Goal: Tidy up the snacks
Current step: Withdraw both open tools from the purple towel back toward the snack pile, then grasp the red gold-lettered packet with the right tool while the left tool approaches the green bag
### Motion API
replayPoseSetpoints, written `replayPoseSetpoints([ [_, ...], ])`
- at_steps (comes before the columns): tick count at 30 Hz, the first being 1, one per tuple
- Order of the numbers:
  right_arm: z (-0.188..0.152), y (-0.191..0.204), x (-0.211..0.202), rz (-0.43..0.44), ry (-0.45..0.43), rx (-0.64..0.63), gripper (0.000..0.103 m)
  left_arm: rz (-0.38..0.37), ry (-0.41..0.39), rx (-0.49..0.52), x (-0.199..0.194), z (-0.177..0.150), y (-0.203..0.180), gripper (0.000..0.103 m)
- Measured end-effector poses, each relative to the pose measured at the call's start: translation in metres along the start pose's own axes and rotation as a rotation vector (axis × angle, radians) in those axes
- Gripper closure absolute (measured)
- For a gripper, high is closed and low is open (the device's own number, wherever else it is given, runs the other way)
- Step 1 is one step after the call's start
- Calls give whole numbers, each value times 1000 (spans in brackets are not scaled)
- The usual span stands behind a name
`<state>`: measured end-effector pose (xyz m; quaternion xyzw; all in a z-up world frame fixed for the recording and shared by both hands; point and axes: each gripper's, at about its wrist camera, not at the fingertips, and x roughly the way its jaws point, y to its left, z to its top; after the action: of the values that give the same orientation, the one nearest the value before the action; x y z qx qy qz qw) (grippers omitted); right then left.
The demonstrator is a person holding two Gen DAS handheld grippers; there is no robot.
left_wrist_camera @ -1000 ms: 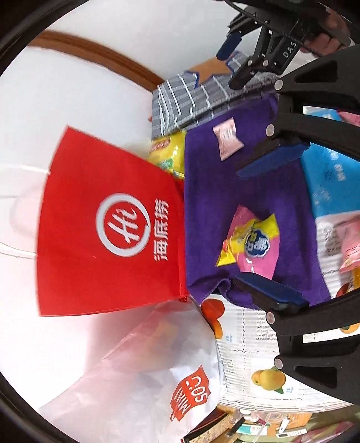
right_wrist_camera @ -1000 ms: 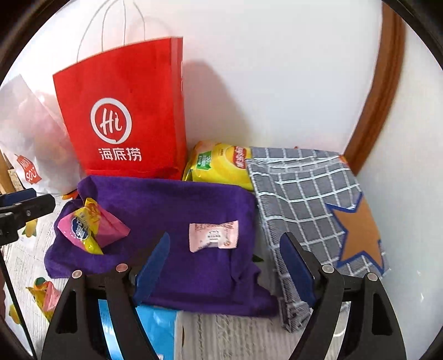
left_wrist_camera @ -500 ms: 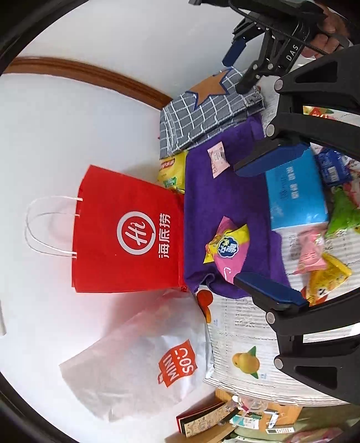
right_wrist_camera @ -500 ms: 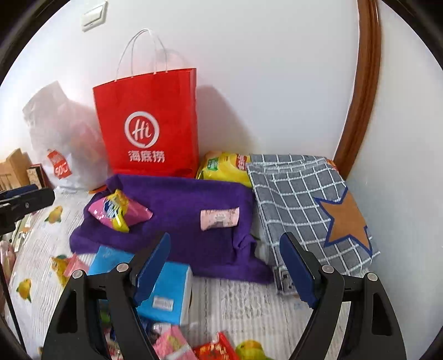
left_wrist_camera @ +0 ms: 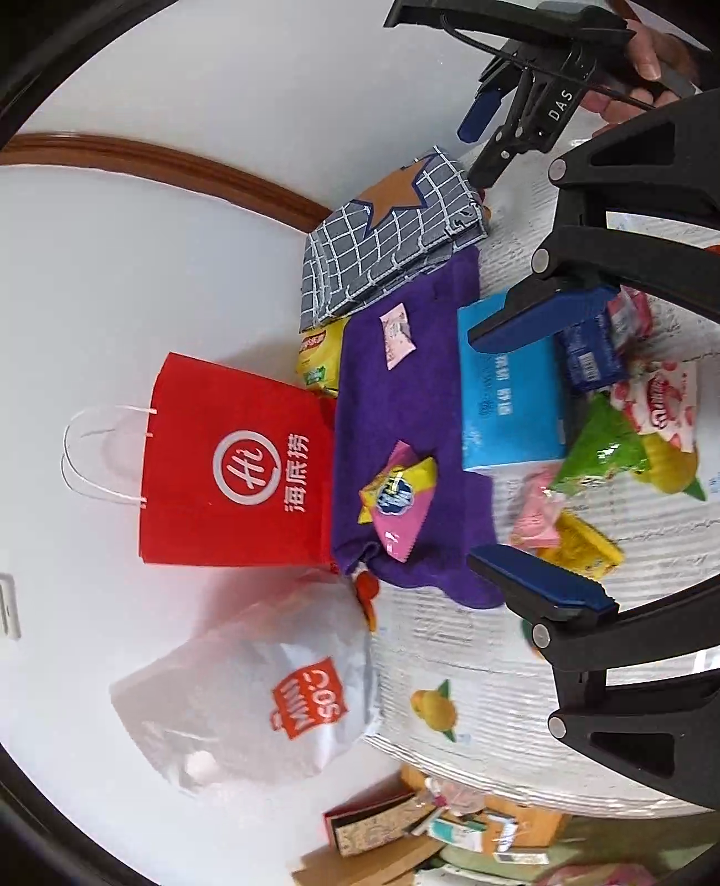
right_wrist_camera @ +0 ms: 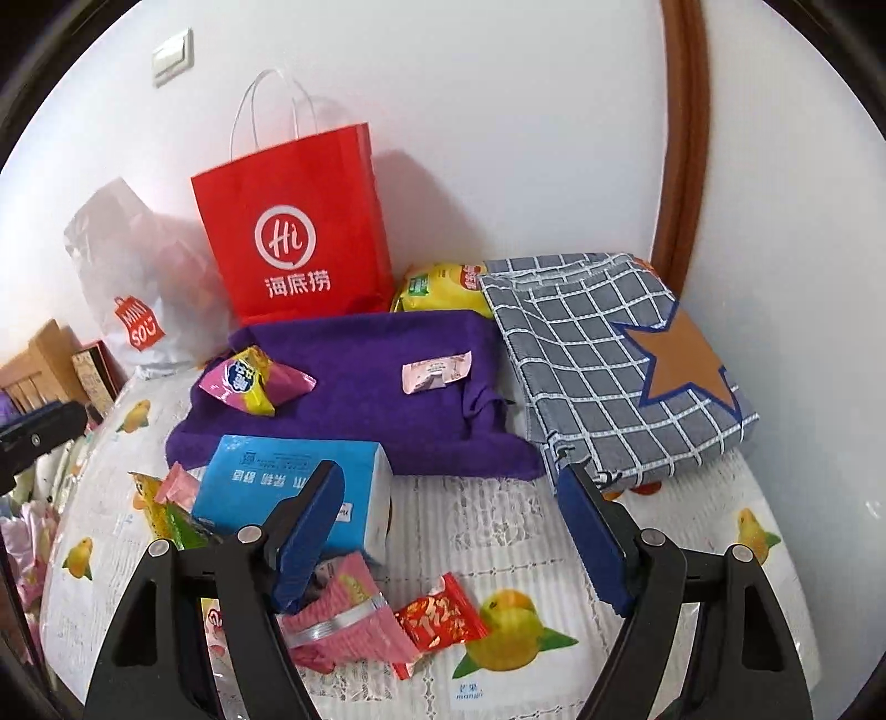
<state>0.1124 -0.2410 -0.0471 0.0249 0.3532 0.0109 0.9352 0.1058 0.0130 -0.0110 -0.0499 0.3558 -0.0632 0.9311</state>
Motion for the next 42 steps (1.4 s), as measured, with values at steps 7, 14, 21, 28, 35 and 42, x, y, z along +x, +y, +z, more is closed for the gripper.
replayPoseSetpoints([
  [7,-25,-5,-5,2,-17,-35,23,7,19,-22,3,-26,8,33],
  [14,-57,-8,28,60,100,-34,37,25,93,-39,20,-52,20,33],
  [21,-80,-11,61,58,184,-39,45,28,114,-61,33,-68,32,33],
  [28,-99,-4,75,127,250,-93,41,39,118,-58,42,-69,34,33],
  [35,-110,4,87,124,272,-138,32,21,139,-57,51,-68,33,33],
  [42,-111,7,89,96,219,-190,43,35,150,-41,54,-71,35,33],
])
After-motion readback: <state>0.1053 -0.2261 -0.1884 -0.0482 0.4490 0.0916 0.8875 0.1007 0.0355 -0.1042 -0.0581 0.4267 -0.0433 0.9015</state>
